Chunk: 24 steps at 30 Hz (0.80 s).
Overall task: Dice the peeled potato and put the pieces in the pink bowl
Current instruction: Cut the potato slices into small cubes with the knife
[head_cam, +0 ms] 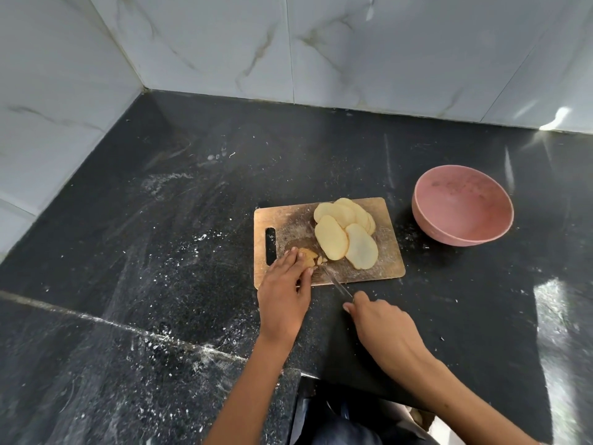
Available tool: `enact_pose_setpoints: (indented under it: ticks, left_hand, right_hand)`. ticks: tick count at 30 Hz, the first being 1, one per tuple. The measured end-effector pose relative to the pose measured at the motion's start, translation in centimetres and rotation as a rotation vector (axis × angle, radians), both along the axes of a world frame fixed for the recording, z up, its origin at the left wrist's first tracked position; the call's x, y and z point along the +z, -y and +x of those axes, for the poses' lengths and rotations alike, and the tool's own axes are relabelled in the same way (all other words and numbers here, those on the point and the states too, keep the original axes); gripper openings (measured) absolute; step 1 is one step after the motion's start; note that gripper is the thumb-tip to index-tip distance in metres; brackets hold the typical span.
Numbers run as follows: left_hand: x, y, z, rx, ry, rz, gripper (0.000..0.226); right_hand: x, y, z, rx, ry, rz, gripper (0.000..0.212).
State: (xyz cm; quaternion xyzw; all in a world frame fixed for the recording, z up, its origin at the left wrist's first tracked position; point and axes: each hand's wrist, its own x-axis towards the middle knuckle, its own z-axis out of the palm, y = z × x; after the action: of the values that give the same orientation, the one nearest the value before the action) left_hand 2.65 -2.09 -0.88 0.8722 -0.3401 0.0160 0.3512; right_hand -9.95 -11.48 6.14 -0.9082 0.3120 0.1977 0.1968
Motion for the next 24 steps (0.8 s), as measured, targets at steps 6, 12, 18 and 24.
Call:
enact_pose_setpoints:
  ticks: [6,12,18,24]
  left_hand:
    - [0.4,-0.5,-0.4,0.045,-0.017,-0.046,0.027]
    - [0.1,-0.1,-0.2,0.054,0.000,-0.051,0.027]
    - [-0.3,0.1,-0.1,0.055,0.030,-0.038,0.027]
    - [-0.6,0.2,0.0,0.031,0.020,-0.034,0.026]
  right_hand:
    - [0.6,0.4,2.4,-0.007,0.125,-0.057,0.032]
    - [-0.4,0.3,4.2,0.024,0.137,-0.062,0.035]
    - [-1.1,0.2,4.7,0.044,0.154,-0.068,0.036]
    - [-1.5,0.1,6.2,0.087,0.107,-0.092,0.030]
